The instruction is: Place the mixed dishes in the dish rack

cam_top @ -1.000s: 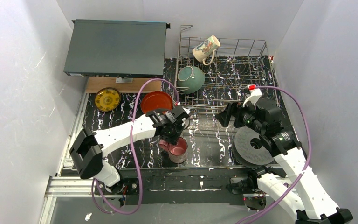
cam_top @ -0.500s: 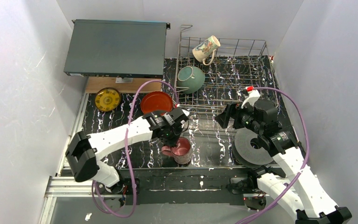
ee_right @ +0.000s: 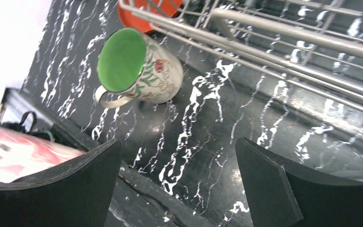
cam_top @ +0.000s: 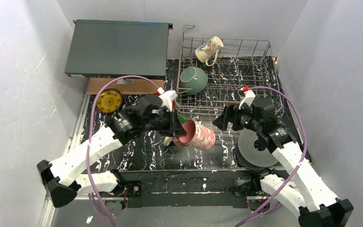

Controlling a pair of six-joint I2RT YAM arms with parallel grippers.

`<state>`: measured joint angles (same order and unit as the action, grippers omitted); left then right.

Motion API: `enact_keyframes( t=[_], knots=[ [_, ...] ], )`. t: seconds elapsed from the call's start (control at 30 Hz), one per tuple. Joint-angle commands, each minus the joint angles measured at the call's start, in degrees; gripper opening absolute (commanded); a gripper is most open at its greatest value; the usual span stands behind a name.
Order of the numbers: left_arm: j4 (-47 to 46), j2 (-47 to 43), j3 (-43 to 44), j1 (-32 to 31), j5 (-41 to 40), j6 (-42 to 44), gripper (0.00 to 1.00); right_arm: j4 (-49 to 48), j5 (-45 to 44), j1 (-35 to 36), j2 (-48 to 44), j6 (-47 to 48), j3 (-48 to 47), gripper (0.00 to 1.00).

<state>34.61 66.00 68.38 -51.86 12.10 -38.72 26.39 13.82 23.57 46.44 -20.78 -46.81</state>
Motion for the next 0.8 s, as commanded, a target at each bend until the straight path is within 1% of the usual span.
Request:
enact_keyframes(
  t=[0.0,0.07,0.17,0.27,0.33,0.43,0.5,0.63,0.77],
  knots=[
    [-25.3,-8.5,-5.8,8.2,17.4,-15.1,0.00,-7.4,13.5,-0.2,1.3,-0.2,2.1,0.98],
    [-36.1,-10.0,-9.7,11.6,22.1,-22.9,0.00,-12.8,20.2,0.5,1.1,-1.8,4.1,0.98],
    [-51.8,-10.2,-15.2,14.0,25.7,-34.1,0.00,-23.7,27.0,2.9,-0.3,-5.5,8.5,0.98],
    [-66.3,-9.1,-20.0,14.8,25.9,-44.1,0.00,-35.3,28.5,6.0,-1.4,-10.1,12.6,0.98],
    [-73.0,-8.0,-21.8,14.9,25.1,-49.6,0.00,-43.5,27.3,7.8,-3.0,-12.2,16.1,0.98],
    [-78.3,-7.2,-22.9,14.9,23.8,-52.9,0.00,-56.6,23.3,10.0,-5.9,-15.2,20.7,0.98],
    [-79.9,-6.8,-23.3,14.9,23.8,-54.2,0.00,-62.6,22.0,10.8,-5.8,-17.6,21.5,0.98],
    [-82.1,-6.4,-24.3,15.0,23.4,-55.4,0.00,-71.7,21.5,11.5,-2.6,-22.5,19.9,0.96],
    [-82.4,-6.5,-25.0,14.9,22.4,-55.4,0.00,-75.7,21.0,13.4,0.7,-25.0,16.9,0.89]
  ],
)
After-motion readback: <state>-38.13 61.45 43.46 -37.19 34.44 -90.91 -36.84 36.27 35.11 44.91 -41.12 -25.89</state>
